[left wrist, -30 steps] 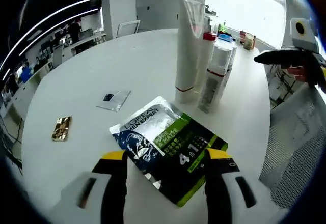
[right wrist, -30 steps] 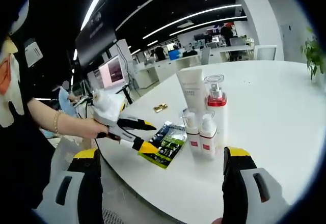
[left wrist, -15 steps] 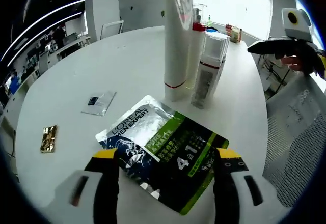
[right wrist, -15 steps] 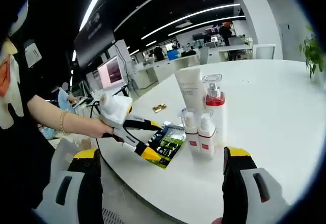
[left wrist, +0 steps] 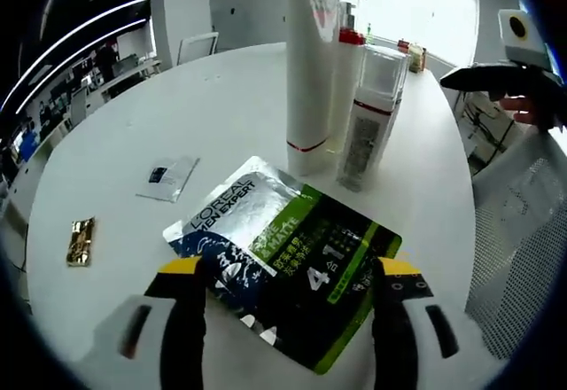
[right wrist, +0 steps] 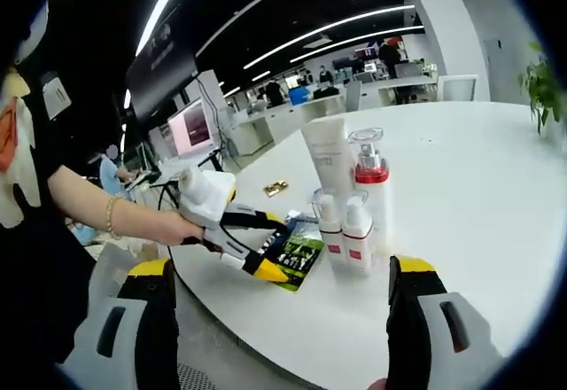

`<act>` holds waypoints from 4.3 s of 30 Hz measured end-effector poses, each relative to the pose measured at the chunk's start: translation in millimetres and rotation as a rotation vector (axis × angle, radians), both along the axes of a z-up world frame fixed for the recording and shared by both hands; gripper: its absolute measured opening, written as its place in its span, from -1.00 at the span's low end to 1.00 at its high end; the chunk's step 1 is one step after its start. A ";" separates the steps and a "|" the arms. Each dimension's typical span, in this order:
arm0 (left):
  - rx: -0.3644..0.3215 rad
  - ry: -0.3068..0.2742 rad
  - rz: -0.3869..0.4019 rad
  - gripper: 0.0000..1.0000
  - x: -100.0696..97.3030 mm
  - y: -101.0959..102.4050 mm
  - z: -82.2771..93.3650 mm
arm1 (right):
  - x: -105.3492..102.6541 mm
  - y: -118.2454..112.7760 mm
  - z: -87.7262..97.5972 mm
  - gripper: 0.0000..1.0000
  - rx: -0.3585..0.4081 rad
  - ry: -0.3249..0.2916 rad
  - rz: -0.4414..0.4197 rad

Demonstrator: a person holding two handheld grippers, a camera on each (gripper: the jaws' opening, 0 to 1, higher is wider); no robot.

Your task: Arrange the skincare products in the storage area until every visible bottle or jar stands upright without overlapping.

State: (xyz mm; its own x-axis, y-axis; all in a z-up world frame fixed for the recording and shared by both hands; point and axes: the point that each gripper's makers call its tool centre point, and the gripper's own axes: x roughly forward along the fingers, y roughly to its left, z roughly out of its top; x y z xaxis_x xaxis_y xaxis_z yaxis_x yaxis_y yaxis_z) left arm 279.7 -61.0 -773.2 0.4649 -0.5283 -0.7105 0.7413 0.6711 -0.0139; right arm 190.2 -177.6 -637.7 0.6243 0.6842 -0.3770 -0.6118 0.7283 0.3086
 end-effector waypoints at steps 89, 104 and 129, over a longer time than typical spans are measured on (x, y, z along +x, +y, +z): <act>-0.125 -0.148 0.475 0.98 -99.0 112.5 123.7 | -0.3 -2.9 -4.6 0.99 -0.028 -0.044 0.080; -0.079 -0.163 0.502 0.92 -97.6 116.3 118.9 | -7.5 3.4 -1.9 0.99 -0.029 -0.071 0.128; 0.047 -0.076 0.353 0.91 -48.8 84.8 103.0 | -9.1 -1.8 -7.9 0.99 -0.081 -0.071 0.120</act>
